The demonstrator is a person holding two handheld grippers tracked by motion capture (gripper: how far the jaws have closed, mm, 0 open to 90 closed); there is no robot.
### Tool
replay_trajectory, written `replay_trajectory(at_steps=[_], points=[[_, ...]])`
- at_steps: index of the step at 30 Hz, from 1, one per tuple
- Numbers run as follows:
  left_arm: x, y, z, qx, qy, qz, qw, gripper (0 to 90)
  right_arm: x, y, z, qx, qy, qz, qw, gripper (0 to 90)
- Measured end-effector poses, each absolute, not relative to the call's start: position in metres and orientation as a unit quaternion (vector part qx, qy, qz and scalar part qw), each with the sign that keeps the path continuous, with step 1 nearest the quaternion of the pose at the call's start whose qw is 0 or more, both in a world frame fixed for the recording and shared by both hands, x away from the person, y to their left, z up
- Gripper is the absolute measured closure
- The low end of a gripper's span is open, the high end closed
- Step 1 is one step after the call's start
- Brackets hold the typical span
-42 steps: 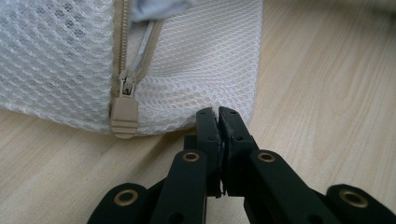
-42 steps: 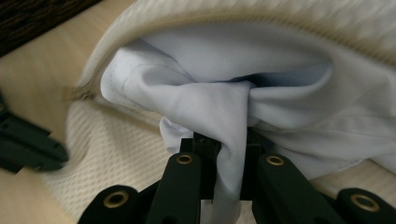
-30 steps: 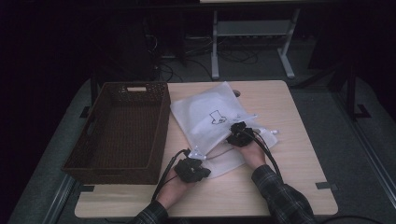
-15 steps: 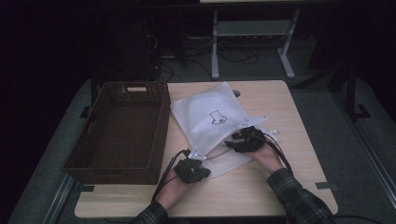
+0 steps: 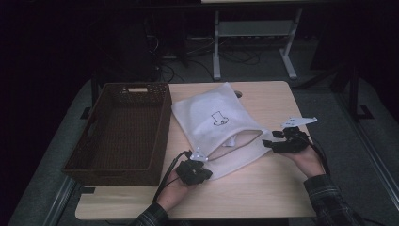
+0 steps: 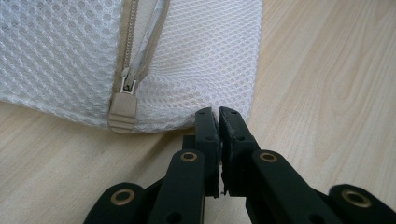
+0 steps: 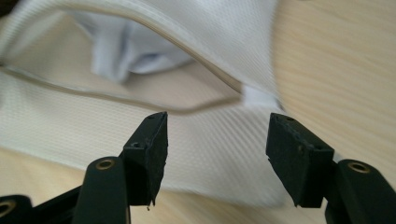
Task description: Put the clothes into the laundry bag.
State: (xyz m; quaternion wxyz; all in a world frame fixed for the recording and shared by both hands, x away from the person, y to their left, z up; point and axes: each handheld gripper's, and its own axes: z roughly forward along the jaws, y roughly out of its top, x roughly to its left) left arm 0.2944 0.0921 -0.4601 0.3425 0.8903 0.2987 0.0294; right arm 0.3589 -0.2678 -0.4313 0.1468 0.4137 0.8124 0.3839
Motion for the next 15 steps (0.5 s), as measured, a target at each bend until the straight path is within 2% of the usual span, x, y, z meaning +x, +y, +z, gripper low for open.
replay_trajectory(at_steps=[4,8,12,15], points=[[0.295,0.093,-0.461,0.890,0.297,0.027,0.346,85.8,0.365,-0.278,-0.444,0.434,0.810,0.367,0.143,37.6],[0.295,0.093,-0.461,0.890,0.296,0.028,0.346,85.7,0.368,-0.286,-0.454,0.445,0.809,0.361,0.130,41.5],[0.295,0.093,-0.461,0.890,0.295,0.030,0.346,85.7,0.367,-0.290,-0.459,0.440,0.809,0.374,0.110,68.6],[0.295,0.094,-0.460,0.891,0.295,0.034,0.344,86.0,0.362,-0.288,-0.455,0.432,0.815,0.369,0.118,81.1]])
